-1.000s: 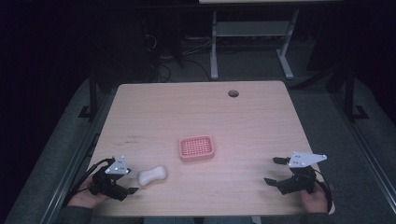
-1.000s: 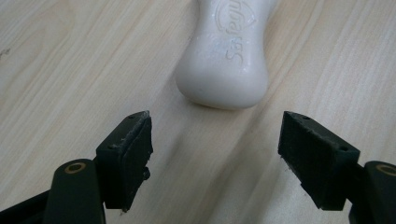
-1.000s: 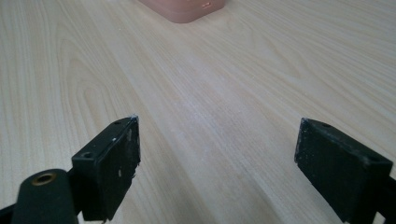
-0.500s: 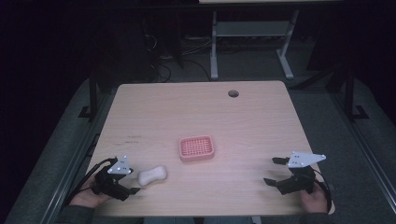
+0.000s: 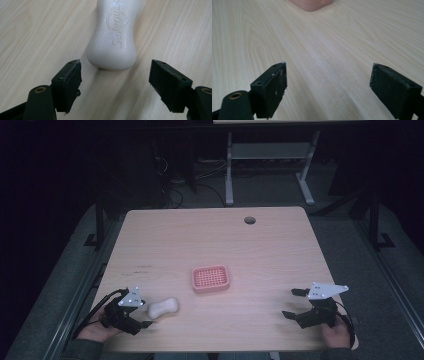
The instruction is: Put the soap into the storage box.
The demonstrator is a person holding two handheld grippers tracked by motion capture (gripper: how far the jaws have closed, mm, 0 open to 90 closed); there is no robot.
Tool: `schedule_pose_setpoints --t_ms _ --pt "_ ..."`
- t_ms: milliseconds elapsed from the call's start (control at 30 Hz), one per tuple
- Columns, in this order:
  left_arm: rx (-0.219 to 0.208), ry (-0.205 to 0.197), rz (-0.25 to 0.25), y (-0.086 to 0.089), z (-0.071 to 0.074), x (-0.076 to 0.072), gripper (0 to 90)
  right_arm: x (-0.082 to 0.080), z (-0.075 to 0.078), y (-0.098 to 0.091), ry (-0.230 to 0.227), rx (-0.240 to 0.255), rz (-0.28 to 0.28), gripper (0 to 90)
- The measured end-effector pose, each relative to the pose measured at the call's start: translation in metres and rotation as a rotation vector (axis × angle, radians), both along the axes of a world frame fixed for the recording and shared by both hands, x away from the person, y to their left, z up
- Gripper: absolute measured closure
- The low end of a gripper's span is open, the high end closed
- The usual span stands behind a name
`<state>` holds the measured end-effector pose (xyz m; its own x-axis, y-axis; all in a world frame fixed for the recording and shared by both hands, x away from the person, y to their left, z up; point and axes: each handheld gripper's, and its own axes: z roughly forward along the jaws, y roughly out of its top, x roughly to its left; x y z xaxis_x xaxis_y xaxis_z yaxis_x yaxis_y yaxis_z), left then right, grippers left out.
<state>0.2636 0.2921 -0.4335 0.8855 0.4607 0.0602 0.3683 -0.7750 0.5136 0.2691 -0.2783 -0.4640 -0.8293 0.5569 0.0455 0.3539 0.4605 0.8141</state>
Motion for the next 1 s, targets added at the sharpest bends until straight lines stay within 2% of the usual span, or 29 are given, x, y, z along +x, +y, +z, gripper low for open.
schedule_pose_setpoints --t_ms 267,1000 --pt "-0.004 -0.014 -0.005 -0.001 0.002 0.002 25.6 0.0 0.0 0.0 0.001 -0.002 0.001 13.5" --pt "-0.008 -0.013 -0.033 -0.017 0.004 0.012 25.8 0.001 0.0 0.001 0.0 0.0 -0.001 13.5"
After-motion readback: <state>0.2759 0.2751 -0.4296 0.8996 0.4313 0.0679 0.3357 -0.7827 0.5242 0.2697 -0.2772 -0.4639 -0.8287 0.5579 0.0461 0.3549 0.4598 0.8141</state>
